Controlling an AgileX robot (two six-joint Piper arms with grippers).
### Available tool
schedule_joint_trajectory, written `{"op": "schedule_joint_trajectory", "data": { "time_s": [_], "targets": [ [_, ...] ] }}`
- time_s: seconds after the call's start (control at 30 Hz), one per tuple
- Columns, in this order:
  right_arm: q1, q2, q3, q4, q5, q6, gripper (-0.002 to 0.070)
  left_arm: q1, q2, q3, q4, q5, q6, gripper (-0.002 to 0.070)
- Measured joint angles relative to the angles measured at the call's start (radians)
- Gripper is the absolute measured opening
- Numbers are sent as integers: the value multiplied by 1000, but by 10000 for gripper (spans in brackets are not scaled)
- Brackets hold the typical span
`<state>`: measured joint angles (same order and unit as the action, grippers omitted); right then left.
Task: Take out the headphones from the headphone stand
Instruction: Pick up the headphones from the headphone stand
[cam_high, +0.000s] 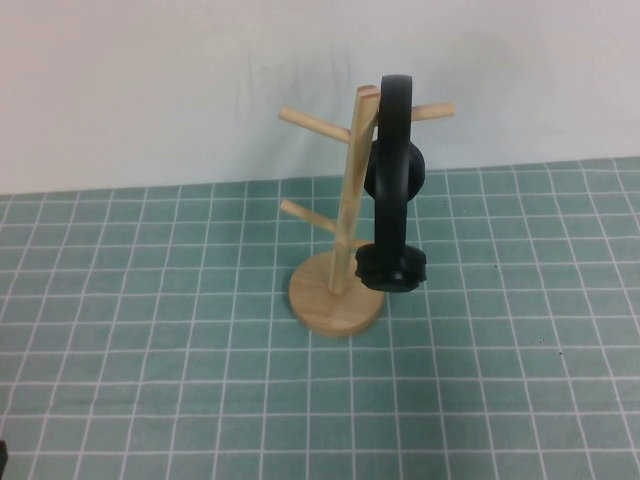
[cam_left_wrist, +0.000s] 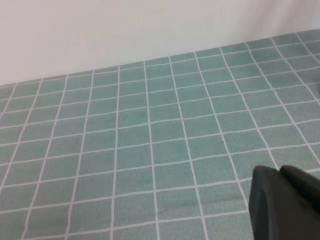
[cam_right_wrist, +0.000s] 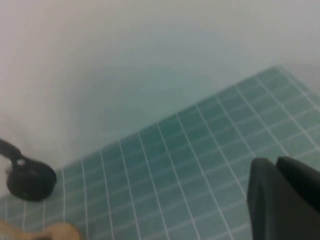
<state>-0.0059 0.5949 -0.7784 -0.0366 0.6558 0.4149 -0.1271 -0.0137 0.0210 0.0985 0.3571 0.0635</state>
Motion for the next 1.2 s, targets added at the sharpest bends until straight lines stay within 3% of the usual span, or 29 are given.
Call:
{"op": "schedule_joint_trajectory", "data": {
  "time_s": [0.2,0.4,0.5,0.63,0.73,0.9,1.0,1.1,1.2],
  "targets": [
    [0,119,0,133,-6,-79,-6,0,0,0,0,0,0,-7],
    [0,226,0,304,-1,-268,-6,0,0,0,0,0,0,-7],
    [8,281,0,489,5,-497,-6,0,0,0,0,0,0,-7],
    [51,362,0,863,104,-1048,-6,0,0,0,0,0,0,-7],
    [92,412,0,1130,181,-1319,-6,0,0,0,0,0,0,-7],
    [135,485,0,1525,152,-1427,-6,0,0,0,0,0,0,-7],
    [150,539,-2,1586,199,-1541,-3,0,0,0,0,0,0,-7],
    [163,593,-2,1597,239,-1556,66,0,0,0,0,0,0,-7],
    [170,641,-2,1649,244,-1556,239,0,0,0,0,0,0,-7]
  ]
}}
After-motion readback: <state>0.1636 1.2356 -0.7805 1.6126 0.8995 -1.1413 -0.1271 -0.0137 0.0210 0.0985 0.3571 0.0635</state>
